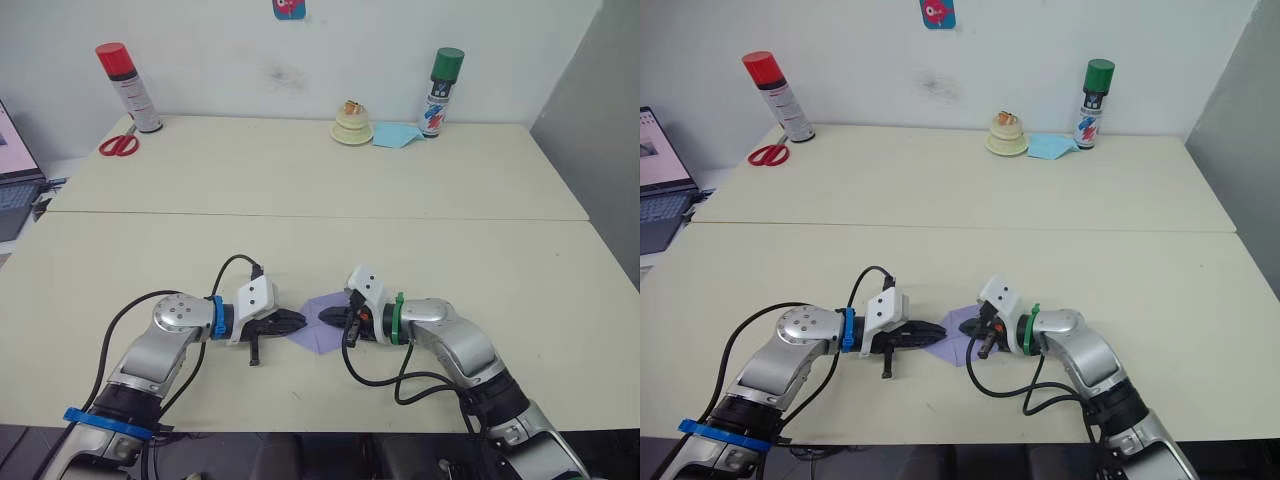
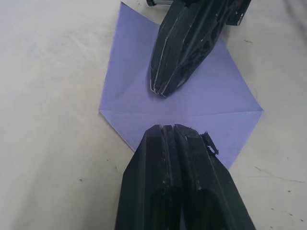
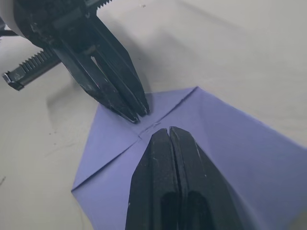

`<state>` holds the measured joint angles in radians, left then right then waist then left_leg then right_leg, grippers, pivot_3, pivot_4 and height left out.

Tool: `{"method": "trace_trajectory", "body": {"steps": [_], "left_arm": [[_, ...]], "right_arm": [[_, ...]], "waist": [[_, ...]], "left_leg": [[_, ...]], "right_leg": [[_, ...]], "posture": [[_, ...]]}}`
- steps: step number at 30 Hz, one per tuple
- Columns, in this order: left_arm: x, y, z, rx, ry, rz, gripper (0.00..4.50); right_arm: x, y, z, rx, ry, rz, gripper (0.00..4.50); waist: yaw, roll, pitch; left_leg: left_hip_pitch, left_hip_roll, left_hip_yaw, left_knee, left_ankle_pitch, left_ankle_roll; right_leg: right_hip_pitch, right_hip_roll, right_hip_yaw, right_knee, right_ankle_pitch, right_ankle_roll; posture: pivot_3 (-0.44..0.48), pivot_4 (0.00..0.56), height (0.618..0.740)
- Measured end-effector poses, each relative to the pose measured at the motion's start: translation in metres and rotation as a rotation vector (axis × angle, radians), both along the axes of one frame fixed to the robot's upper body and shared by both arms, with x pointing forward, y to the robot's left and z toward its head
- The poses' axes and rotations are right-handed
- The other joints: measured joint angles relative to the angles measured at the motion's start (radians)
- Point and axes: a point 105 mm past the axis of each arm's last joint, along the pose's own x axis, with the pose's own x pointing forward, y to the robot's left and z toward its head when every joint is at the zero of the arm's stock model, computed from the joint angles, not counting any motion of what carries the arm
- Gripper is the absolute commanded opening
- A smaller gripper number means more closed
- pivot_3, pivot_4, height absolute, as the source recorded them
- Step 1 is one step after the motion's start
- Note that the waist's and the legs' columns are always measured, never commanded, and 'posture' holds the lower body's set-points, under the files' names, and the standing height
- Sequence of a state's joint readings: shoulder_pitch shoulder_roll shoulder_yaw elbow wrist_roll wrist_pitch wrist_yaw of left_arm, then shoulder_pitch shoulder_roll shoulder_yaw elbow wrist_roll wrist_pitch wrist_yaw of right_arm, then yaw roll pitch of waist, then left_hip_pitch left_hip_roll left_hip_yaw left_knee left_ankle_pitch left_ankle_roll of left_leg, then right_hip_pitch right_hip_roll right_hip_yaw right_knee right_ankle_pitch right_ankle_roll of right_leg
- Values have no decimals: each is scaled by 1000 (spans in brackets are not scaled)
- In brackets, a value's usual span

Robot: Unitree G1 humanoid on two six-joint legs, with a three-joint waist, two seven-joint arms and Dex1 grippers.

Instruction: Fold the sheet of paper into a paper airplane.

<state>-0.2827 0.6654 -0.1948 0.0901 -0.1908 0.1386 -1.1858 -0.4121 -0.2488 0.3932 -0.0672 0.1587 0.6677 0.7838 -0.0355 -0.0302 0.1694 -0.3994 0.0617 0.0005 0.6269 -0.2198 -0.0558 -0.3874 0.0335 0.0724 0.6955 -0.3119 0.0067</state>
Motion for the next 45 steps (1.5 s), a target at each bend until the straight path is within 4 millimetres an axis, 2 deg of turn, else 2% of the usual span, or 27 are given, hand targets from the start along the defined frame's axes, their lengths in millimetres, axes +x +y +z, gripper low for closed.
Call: {"method": "trace_trajectory", "body": {"steps": [4,9,14,18,24,27,31,34,38,42,45], "left_arm": [[1,-5,-3,4,8,-11,360],[3,-7,-6,4,14,-16,360],[3,-10,-8,7,14,-24,360],[5,-11,-8,6,9,-34,360],[6,-12,-8,8,7,-43,360],[7,-11,-7,9,8,-47,360],[7,-11,-6,9,7,-50,360],[7,-11,-7,9,7,-49,360],[7,-11,-6,11,6,-48,360],[7,-11,-6,13,5,-48,360],[5,-11,-7,12,4,-49,360]], "right_arm": [[-1,-10,-3,-71,-41,9,16],[1,-22,-6,-59,-13,-62,16],[3,-42,-9,-58,3,-135,16],[6,-73,-10,-104,-12,-206,16],[12,-83,-2,-7,-40,-274,16],[12,-73,16,104,-91,-252,16],[1,-46,31,170,-150,-131,16],[-7,-33,20,128,-145,-69,16],[-7,-22,-5,31,-125,-26,16],[-4,-20,-9,-23,-147,-2,16],[-4,-29,-12,-65,-157,3,16]], "waist": [[7,7,-7],[9,11,-13],[10,11,-15],[10,9,-20],[11,9,-21],[9,10,-20],[9,10,-20],[9,10,-20],[8,10,-20],[8,10,-20],[9,10,-20]], "left_leg": [[0,0,-1,0,0,0],[1,0,-1,0,0,0],[1,0,-1,0,0,0],[1,-1,0,0,0,1],[1,-1,0,0,0,1],[0,-1,1,-1,0,1],[0,-1,-1,-1,-1,1],[0,-1,0,-1,-1,1],[0,-1,0,-1,-1,1],[0,-1,0,-1,-1,1],[0,-1,0,-1,-1,1]], "right_leg": [[3,0,-1,-7,1,3],[7,-1,-1,-13,3,6],[8,-4,0,-15,4,8],[10,-6,0,-16,4,8],[10,-6,0,-16,4,8],[9,-4,-1,-16,5,9],[8,-2,0,-16,4,8],[8,-2,0,-16,4,8],[8,-2,0,-16,4,8],[8,-2,0,-16,4,8],[8,-2,0,-16,4,8]], "posture": [[0,150,737],[0,150,737],[0,150,737],[0,150,737],[0,150,737],[0,150,737],[0,150,737],[0,150,737],[0,150,737],[0,150,737],[0,150,737]]}}
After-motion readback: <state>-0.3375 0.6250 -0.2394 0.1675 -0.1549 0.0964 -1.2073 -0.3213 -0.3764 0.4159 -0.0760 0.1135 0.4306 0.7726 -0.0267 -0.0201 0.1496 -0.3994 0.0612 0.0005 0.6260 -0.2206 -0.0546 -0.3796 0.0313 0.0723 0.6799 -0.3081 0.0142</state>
